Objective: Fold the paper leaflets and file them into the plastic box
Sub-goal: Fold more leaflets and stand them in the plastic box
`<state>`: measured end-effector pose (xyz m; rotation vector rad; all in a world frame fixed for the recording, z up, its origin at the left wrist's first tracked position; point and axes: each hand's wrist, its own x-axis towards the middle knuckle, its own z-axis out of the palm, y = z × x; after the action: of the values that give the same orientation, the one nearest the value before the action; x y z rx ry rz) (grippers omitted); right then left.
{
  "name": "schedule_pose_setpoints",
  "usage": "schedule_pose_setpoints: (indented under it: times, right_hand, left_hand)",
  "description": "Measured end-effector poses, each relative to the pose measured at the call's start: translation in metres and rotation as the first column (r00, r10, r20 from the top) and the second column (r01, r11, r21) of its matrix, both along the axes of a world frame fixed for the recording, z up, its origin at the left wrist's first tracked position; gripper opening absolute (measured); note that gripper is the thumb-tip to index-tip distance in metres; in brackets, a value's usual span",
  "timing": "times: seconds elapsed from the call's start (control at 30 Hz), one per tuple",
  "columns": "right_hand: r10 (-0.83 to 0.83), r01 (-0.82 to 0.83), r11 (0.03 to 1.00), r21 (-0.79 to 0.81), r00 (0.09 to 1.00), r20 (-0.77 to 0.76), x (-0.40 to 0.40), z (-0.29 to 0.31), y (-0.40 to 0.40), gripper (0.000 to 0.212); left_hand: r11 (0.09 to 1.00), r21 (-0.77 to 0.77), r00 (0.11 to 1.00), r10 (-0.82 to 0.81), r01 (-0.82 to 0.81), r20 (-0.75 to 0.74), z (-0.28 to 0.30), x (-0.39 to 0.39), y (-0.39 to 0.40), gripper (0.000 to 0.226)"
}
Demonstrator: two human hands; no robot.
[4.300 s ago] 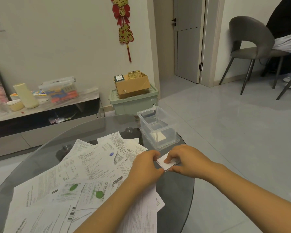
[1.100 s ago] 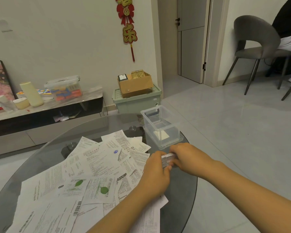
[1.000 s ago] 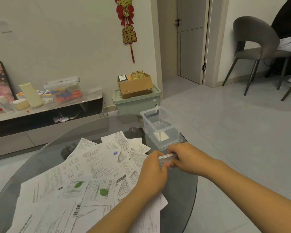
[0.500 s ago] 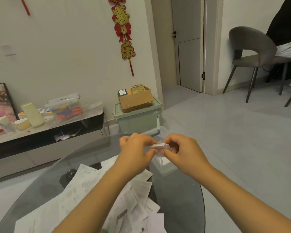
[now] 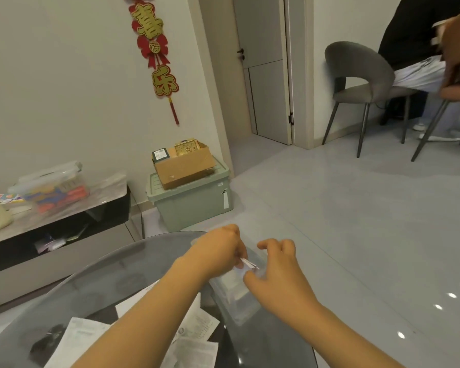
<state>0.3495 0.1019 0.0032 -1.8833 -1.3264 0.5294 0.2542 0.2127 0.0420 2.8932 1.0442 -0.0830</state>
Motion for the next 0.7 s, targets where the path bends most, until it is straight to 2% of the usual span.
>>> schedule_pose_setpoints:
  times: [0.13, 0.23, 0.4, 0.53, 0.7]
  right_hand:
    - [0.041, -0.041, 0.999, 0.004, 0.998, -0.044, 0.002, -0.003, -0.001, 0.058]
    - [0.053, -0.052, 0.999, 0.011, 0.996, -0.077, 0.004, -0.005, -0.001, 0.059]
    - [0.035, -0.035, 0.999, -0.001, 0.994, -0.105, 0.005, -0.009, -0.001, 0.063]
    - [0.031, -0.031, 1.000, 0.002, 0.994, -0.101, 0.004, -0.007, -0.001, 0.061]
    - [0.042, -0.041, 0.999, 0.016, 0.994, -0.098, 0.004, -0.009, -0.001, 0.059]
  left_hand:
    - [1.000, 0.001, 0.998, -0.024, 0.024, 0.064, -0.015, 0.011, 0.004, 0.018]
    - [0.999, -0.050, 0.987, 0.017, -0.009, 0.159, -0.022, 0.013, 0.006, 0.012]
    - [0.975, -0.213, 0.956, 0.123, -0.066, 0.266, -0.030, 0.012, 0.005, 0.010]
    - [0.924, -0.363, 0.943, 0.220, -0.119, 0.248, -0.026, 0.010, 0.010, 0.011]
    - [0.955, -0.256, 0.947, 0.215, -0.153, 0.239, -0.032, 0.017, 0.001, 0.012]
